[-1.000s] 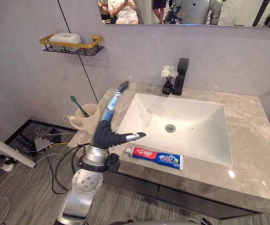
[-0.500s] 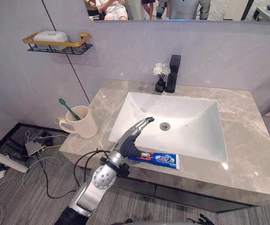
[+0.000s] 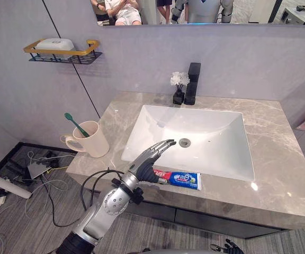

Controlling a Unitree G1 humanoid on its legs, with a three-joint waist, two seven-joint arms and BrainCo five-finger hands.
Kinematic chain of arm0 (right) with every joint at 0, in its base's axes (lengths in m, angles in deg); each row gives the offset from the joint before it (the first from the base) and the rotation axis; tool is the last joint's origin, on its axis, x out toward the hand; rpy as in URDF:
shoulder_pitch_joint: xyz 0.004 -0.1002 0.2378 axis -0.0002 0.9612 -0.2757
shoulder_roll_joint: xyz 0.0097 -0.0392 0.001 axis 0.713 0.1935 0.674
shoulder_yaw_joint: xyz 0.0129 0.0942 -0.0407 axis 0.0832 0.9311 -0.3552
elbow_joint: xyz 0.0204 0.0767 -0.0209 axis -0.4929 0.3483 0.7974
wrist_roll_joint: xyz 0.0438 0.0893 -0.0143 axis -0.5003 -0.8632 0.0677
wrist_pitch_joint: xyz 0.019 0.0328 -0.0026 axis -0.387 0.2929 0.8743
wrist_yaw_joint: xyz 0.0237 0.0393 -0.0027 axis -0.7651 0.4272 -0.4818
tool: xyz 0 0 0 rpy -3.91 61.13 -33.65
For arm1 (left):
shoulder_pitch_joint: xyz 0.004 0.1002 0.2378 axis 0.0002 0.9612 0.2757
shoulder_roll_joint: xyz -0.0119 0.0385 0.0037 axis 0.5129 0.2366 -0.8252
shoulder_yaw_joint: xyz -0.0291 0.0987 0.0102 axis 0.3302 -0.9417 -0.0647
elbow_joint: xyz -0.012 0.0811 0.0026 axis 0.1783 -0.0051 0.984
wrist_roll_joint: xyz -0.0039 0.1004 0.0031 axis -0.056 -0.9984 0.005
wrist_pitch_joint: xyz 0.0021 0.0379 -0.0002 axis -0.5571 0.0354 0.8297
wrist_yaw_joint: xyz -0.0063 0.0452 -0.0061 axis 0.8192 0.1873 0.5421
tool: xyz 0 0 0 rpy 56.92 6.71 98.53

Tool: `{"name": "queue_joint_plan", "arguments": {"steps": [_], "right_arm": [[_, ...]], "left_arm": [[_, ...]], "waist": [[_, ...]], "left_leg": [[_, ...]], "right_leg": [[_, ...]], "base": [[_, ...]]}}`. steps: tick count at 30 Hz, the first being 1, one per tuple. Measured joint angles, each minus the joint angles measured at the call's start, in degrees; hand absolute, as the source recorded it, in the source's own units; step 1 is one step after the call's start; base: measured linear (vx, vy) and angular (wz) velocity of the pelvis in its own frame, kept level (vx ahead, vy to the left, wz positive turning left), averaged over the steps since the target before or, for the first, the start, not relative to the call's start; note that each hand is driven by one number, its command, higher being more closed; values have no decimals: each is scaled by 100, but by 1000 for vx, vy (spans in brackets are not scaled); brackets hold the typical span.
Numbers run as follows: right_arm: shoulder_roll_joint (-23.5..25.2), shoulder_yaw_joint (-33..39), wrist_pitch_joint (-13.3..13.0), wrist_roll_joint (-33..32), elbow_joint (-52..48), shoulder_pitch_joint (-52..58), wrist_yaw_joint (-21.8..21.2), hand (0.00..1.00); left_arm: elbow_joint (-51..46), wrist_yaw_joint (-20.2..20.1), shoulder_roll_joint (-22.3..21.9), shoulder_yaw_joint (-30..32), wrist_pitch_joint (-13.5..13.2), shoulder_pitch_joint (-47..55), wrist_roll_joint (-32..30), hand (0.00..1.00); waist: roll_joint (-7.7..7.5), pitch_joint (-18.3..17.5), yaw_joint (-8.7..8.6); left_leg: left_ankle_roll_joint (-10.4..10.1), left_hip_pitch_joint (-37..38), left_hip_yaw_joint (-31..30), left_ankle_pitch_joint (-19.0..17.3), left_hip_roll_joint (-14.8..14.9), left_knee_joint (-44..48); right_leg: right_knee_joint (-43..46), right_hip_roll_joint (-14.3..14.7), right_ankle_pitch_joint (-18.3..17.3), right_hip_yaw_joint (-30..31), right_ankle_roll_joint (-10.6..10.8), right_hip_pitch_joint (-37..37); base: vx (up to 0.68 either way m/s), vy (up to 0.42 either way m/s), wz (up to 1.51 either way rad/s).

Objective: Organize washtable

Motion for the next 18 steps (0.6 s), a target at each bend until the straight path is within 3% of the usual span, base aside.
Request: {"name": "queue_joint_plan", "arguments": {"steps": [18], "right_arm": [[-57, -6, 3, 0, -51, 5, -94, 0]], "left_arm": [[422, -73, 31, 12, 14, 107, -289, 0]], "waist": [[-6, 10, -12]], "left_leg": [[-1, 44, 44, -1, 2, -26]], "right_leg": [[-7, 21, 0, 21, 0, 21]], "base": [[0, 0, 0]]}}
